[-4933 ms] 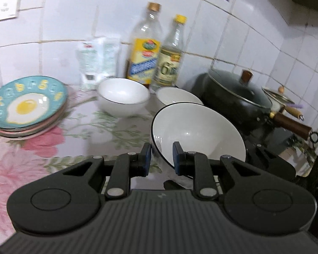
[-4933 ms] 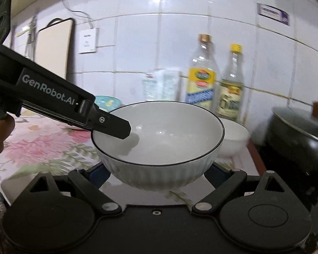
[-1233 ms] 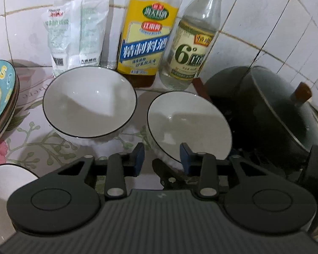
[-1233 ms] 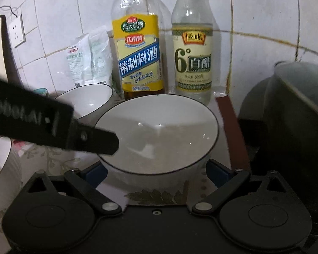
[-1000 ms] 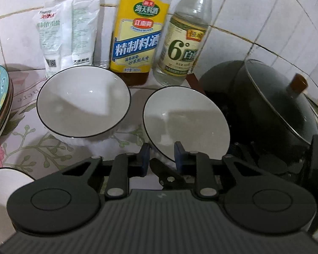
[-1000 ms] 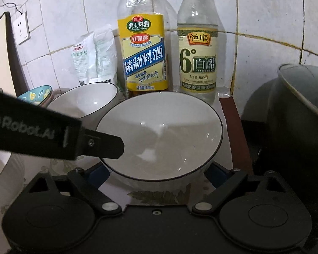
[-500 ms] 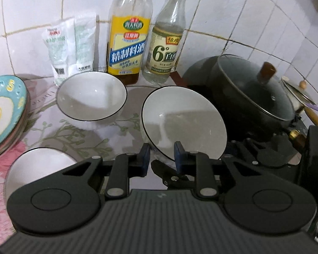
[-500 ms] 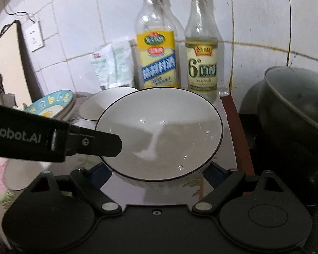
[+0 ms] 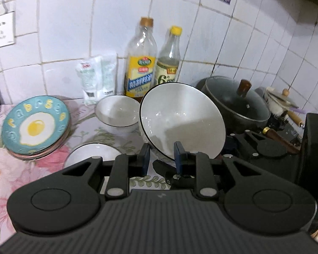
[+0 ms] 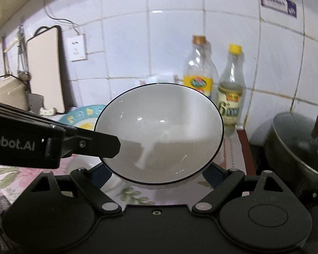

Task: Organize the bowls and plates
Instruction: 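Lift the second bowl, lower it into the first bowl, open grippers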

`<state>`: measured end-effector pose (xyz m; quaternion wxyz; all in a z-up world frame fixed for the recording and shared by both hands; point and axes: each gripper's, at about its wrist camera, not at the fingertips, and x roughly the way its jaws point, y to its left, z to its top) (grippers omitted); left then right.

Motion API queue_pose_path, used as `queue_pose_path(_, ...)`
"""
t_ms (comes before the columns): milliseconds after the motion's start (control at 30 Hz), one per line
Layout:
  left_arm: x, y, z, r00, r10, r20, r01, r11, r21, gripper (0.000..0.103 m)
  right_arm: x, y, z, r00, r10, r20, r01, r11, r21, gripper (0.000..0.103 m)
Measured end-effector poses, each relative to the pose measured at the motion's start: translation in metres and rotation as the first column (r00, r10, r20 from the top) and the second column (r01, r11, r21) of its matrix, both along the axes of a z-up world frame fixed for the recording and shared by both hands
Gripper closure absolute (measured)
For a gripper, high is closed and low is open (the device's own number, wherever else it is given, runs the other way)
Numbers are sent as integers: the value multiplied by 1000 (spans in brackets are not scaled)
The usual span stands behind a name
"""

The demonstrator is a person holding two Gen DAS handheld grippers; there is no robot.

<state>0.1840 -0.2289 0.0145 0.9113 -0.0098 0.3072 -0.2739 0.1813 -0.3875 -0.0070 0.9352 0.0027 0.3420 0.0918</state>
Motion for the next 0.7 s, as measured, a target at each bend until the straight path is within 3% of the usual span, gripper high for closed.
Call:
queue_pose_path(333, -23, 61, 11, 999, 52, 5, -51, 997, -55, 81, -9, 54, 25, 997, 66, 28, -65, 998, -14, 9)
queue_pose_path(700, 0, 101, -20, 991, 102, -88, -107, 992, -65, 81, 13, 95, -4, 990, 128, -67, -127, 992, 13, 9)
